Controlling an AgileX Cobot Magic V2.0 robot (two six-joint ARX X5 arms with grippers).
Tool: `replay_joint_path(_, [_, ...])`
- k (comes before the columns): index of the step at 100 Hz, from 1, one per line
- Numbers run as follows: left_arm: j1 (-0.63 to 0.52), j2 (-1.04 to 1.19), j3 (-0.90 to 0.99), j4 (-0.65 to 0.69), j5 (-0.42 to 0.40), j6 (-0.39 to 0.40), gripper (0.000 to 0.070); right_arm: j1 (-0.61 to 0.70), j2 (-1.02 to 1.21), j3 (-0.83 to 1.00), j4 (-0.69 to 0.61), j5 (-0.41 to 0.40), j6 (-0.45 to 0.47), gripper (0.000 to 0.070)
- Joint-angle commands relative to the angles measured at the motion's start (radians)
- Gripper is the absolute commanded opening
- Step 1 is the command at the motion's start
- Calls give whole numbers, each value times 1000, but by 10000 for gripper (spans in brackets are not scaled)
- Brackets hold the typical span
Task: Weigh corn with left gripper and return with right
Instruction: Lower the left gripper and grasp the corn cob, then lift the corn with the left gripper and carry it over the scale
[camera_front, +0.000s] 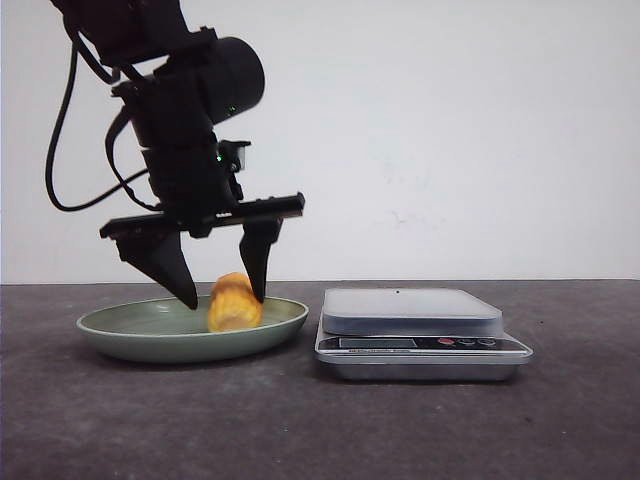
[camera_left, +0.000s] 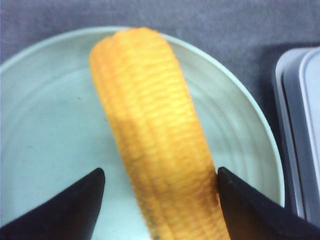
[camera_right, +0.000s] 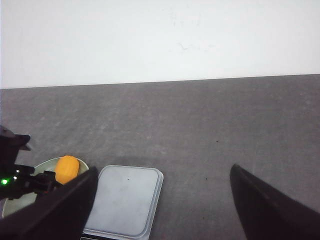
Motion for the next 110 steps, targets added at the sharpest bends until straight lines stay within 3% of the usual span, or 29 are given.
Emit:
replay_joint_path(1, [-13,33,14,-1,-5,-12,434,4,5,20,9,0,-12,535])
replay_joint_path(17, [-23,35,14,5,-28,-11,402,4,5,20,7,0,-11,535])
replay_joint_path(36, [-24,34,14,-2,-27,15,0,4,5,20,5,0,-11,535])
replay_joint_path(57, [-42,-14,19,0,-27,43,1,4,5,20,0,0,-12,535])
replay_joint_path(81, [-90,-194,31,-9,-23,126,1,4,5,20,-10,0,-12,535])
replay_joint_path(91, [-120,-253,49,0,10,126,3,4,5,20,-12,0,-11,535])
replay_joint_path(110, [-209,-251,132,43,34,46,4,4,5,20,-12,0,-8,535])
